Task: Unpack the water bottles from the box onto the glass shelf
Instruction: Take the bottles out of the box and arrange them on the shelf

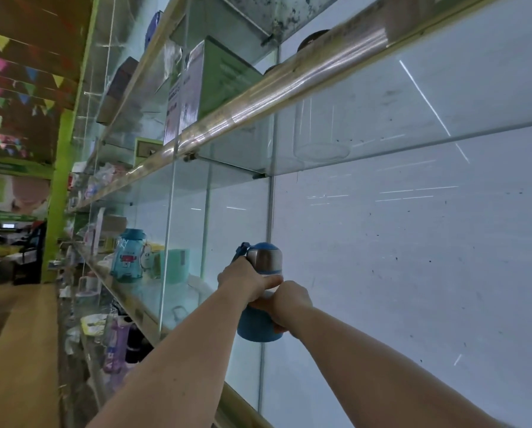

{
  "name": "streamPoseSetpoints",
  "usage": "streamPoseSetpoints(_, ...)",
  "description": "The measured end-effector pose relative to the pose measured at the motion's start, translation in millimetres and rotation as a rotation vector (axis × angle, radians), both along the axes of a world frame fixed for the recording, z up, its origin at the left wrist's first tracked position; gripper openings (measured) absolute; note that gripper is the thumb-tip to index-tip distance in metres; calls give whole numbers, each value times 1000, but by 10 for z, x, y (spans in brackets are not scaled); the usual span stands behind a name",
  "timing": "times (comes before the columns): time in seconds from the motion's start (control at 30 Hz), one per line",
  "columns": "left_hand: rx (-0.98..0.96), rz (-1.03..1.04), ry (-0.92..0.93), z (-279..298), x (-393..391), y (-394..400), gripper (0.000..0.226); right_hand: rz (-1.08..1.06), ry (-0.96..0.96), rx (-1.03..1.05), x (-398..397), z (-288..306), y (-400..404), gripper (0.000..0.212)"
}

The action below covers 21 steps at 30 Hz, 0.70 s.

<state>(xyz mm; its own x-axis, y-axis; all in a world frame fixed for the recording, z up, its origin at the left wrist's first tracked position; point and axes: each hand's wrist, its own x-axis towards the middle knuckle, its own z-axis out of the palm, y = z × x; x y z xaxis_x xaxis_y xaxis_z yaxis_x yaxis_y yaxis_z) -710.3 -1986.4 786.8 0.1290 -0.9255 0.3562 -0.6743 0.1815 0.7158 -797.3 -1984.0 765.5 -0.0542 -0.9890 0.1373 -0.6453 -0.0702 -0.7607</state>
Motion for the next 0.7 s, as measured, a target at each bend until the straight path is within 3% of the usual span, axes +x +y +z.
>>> streamPoseSetpoints(0.17, -22, 59, -35, -40, -26, -96, 56, 0, 144, 8, -27, -198, -90, 69)
streamPoseSetpoints(0.33, -52, 52, 34, -91, 10, 6, 62, 1, 168, 6, -27, -195, -102, 75)
streamPoseSetpoints(0.47, -96, 27, 108, -104, 143, 307, 59, 1, 64, 97, -25, -63, -4, 80)
streamPoseSetpoints(0.53, -112, 7, 87, -77, 247, 485, 58, -8, 140, 68, -41, 91, 145, 81)
streamPoseSetpoints(0.6, -127, 18, 61, -35, 400, 680, 57, -30, 264, -32, -38, 283, 374, 73)
streamPoseSetpoints(0.7, -120, 51, 44, 19, 661, 988, 55, -31, 269, -223, 76, 550, 767, 29)
